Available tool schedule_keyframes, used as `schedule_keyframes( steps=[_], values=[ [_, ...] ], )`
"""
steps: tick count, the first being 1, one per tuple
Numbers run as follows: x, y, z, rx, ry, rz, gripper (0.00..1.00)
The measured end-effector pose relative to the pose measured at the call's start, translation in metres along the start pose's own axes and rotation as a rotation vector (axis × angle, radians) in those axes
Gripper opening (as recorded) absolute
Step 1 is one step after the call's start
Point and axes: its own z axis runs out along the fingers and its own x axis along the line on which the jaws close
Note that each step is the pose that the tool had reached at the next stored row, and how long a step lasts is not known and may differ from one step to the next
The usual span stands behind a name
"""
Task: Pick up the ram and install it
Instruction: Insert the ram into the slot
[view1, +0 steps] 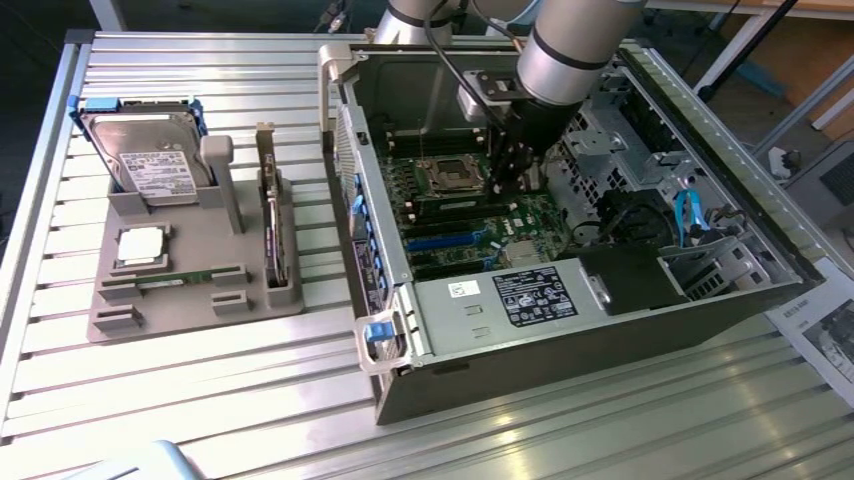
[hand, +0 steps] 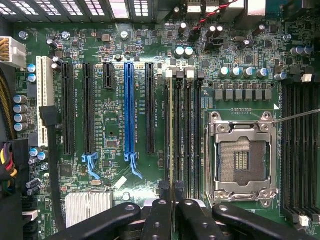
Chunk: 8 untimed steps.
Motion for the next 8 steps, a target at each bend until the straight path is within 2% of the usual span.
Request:
schedule_keyframes(
  steps=[8],
  values=[
    [0.0001, 0.0024, 0.0023, 0.0001, -0.0002, 0.0, 0.12]
  ],
)
